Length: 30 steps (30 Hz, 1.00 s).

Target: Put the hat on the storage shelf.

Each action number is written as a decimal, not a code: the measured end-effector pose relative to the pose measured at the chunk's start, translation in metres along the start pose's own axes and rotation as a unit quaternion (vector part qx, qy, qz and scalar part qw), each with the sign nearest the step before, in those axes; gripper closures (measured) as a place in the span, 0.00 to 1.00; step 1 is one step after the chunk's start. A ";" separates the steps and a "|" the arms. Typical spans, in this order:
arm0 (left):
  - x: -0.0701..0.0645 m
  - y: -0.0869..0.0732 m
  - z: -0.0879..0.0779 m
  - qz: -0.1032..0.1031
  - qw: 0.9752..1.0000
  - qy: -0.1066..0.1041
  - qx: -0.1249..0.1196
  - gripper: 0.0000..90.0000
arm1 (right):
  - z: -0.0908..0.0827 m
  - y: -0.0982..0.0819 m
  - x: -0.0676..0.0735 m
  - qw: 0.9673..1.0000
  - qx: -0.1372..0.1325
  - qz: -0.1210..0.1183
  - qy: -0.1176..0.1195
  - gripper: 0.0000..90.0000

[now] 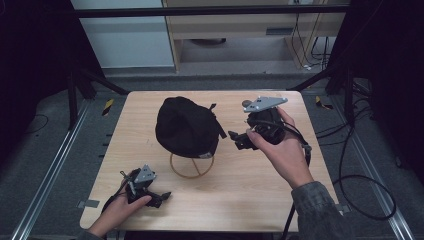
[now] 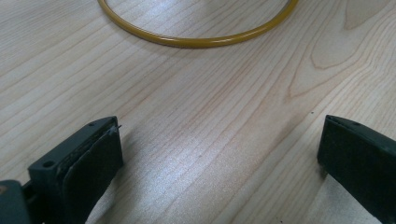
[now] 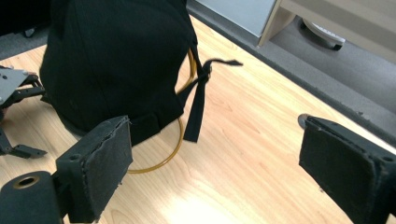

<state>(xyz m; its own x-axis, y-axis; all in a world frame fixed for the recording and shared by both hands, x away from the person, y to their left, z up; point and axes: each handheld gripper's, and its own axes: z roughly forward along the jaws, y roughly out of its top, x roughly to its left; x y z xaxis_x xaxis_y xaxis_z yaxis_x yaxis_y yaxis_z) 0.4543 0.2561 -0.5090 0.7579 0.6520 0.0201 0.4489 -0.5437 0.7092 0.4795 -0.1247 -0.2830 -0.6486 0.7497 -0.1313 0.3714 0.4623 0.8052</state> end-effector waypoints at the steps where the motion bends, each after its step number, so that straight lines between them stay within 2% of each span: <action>1: 0.000 0.000 0.000 0.000 1.000 0.000 0.000 0.00 | 0.001 -0.004 0.000 1.000 -0.001 0.004 0.001 0.10; 16: 0.000 0.000 0.000 0.000 1.000 0.000 0.002 0.00 | 0.010 -0.064 -0.002 0.999 -0.004 0.033 0.008 0.10; 22: 0.000 0.000 0.000 0.000 1.000 0.000 0.002 0.00 | 0.021 -0.098 0.000 0.998 0.014 0.052 0.013 0.10; 26: 0.000 0.000 0.000 0.000 1.000 0.000 0.002 0.00 | 0.027 -0.109 0.001 0.998 0.022 0.059 0.018 0.10; 27: 0.000 0.000 0.000 0.000 1.000 0.000 0.002 0.00 | 0.032 -0.118 0.002 0.997 0.026 0.066 0.017 0.11; 30: 0.000 0.000 0.000 0.000 1.000 0.000 0.002 0.00 | 0.037 -0.128 0.004 0.997 0.034 0.067 0.018 0.11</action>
<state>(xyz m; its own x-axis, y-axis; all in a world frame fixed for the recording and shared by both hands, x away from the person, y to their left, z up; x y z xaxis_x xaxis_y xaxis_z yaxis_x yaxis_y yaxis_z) 0.4541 0.2562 -0.5089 0.7586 0.6513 0.0201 0.4500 -0.5460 0.7067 0.4540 -0.1626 -0.4080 -0.6135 0.7897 -0.0032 0.4999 0.3915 0.7726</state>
